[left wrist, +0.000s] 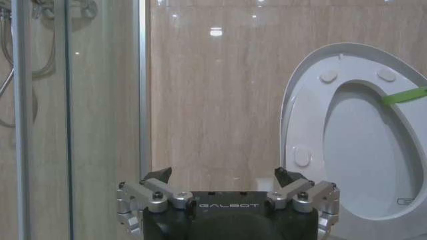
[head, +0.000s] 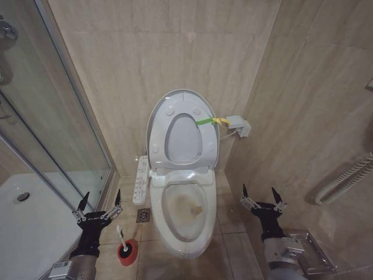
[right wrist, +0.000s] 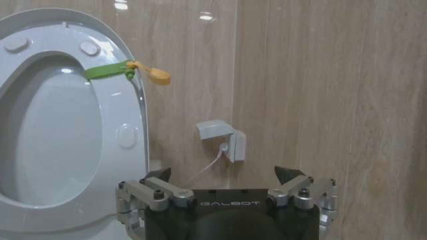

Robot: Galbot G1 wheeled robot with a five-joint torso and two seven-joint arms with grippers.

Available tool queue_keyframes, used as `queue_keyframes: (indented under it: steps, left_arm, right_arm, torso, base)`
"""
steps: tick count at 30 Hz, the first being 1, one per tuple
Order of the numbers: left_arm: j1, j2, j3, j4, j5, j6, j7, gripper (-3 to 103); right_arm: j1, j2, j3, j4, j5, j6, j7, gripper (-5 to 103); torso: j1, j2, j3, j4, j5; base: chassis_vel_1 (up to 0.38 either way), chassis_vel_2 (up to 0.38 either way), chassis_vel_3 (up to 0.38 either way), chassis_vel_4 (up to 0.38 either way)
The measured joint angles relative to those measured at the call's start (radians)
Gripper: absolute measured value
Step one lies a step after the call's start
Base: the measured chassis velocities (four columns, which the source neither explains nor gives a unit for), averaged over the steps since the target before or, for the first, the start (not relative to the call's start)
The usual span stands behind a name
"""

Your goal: Open the toilet lid, clean the toilet bowl with a toilet brush, close the toilet lid, and flush.

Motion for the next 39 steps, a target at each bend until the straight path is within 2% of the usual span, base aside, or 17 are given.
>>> queue_keyframes:
  steps: [7,8,11,12,14,16,18,21,23,26,30,39]
  left_arm:
    - [-0.006,0.000,0.002,0.000,-0.001,0.007,0.000,100]
    - [-0.021,0.001,0.007,0.004,-0.005,0.024,0.000,100]
    - [-0.114,0.007,0.038,0.024,-0.033,0.126,0.001,100]
    - [-0.114,0.007,0.038,0.024,-0.033,0.126,0.001,100]
    - [-0.180,0.011,0.060,0.038,-0.053,0.199,0.002,100]
    - [-0.201,0.012,0.062,0.039,-0.056,0.205,0.003,100]
    - [-0.238,0.012,0.073,0.041,-0.080,0.227,0.006,100]
    - [-0.322,0.014,0.106,0.021,-0.137,0.273,0.015,100]
    - [-0.323,0.012,0.123,-0.037,-0.138,0.273,0.015,100]
    - [-0.307,0.009,0.128,-0.070,-0.127,0.270,0.015,100]
    - [-0.297,0.010,0.126,-0.079,-0.112,0.265,0.016,100]
    - [-0.283,0.030,0.105,0.043,-0.030,0.212,0.000,100]
  right_arm:
    - [0.000,0.000,0.000,0.000,0.000,0.000,0.000,100]
    - [0.000,0.000,0.000,0.000,0.000,0.000,0.000,100]
    - [0.000,0.000,0.000,0.000,0.000,0.000,0.000,100]
    - [0.000,0.000,0.000,0.000,0.000,0.000,0.000,100]
    - [0.000,0.000,0.000,0.000,0.000,0.000,0.000,100]
    - [0.000,0.000,0.000,0.000,0.000,0.000,0.000,100]
    - [0.000,0.000,0.000,0.000,0.000,0.000,0.000,100]
    - [0.000,0.000,0.000,0.000,0.000,0.000,0.000,100]
    - [0.000,0.000,0.000,0.000,0.000,0.000,0.000,100]
    - [0.000,0.000,0.000,0.000,0.000,0.000,0.000,100]
    - [0.000,0.000,0.000,0.000,0.000,0.000,0.000,100]
    - [0.000,0.000,0.000,0.000,0.000,0.000,0.000,100]
  torso:
    - [0.000,0.000,0.000,0.0001,0.0000]
    - [0.000,0.000,0.000,0.0004,0.0002]
    - [0.000,0.000,0.000,0.0000,0.0000]
    - [0.000,0.000,0.000,0.0000,0.0000]
    - [0.000,0.000,0.000,0.0000,-0.0001]
    - [0.000,0.000,0.000,-0.0009,-0.0002]
    - [0.000,0.000,0.000,0.0007,0.0002]
    - [0.000,0.000,0.000,-0.0006,-0.0004]
    - [0.000,0.000,0.000,-0.0003,0.0008]
    - [0.000,0.000,0.000,0.0001,0.0000]
    - [0.000,0.000,0.000,0.0001,0.0002]
    - [0.000,0.000,0.000,0.0000,0.0000]
  base:
    - [0.000,0.000,0.000,0.000]
    - [0.000,0.000,0.000,0.000]
    - [0.000,0.000,0.000,0.000]
    - [0.000,0.000,0.000,0.000]
    - [0.000,0.000,0.000,0.000]
    - [0.000,0.000,0.000,0.000]
    - [0.000,0.000,0.000,0.000]
    - [0.000,0.000,0.000,0.000]
    - [0.000,0.000,0.000,0.000]
    - [0.000,0.000,0.000,0.000]
    - [0.000,0.000,0.000,0.000]
    - [0.000,0.000,0.000,0.000]
